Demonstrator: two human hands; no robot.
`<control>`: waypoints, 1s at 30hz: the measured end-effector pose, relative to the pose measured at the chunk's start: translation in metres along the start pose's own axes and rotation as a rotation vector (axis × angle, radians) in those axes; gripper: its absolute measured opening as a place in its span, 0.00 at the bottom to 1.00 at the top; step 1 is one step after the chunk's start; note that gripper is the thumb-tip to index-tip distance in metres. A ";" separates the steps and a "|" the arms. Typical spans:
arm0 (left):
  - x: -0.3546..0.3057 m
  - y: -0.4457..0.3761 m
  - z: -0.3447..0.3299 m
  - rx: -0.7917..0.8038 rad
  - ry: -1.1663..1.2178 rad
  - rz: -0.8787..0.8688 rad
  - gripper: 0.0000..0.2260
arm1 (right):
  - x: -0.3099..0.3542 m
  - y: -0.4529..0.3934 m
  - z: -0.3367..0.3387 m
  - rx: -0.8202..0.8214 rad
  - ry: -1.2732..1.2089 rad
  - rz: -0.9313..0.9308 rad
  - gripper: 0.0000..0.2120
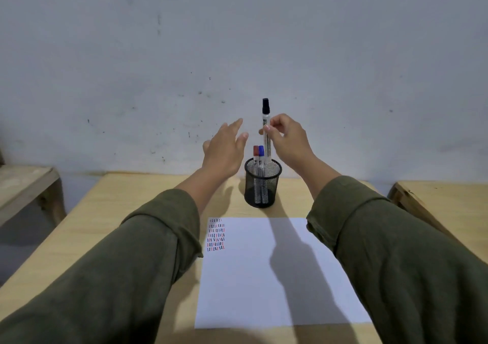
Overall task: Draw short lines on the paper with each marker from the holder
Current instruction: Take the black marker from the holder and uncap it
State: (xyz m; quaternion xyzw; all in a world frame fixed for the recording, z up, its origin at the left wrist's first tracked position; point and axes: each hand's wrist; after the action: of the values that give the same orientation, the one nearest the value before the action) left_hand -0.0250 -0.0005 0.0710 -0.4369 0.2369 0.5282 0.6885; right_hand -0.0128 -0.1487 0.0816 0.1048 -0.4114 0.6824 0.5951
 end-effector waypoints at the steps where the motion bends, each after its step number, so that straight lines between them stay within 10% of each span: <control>1: -0.007 0.002 0.005 -0.035 0.057 -0.043 0.21 | 0.005 0.005 0.003 0.018 -0.006 0.017 0.03; 15: -0.028 0.070 0.047 -0.209 0.270 -0.059 0.06 | 0.035 0.083 0.048 0.252 -0.062 -0.015 0.07; 30: -0.024 0.099 0.036 -0.120 0.461 -0.009 0.06 | 0.047 0.109 0.042 0.259 -0.759 -0.260 0.06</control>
State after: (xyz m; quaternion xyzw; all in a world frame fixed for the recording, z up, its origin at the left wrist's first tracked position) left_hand -0.1301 0.0233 0.0737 -0.5871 0.3543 0.4245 0.5913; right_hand -0.1384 -0.1380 0.0907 0.4738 -0.4957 0.5604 0.4645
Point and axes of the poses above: each hand's wrist, its own y-axis away from the middle knuckle, its own z-axis out of the back of the hand, x = y × z, and after that the axes turned 15 degrees about y, right-handed
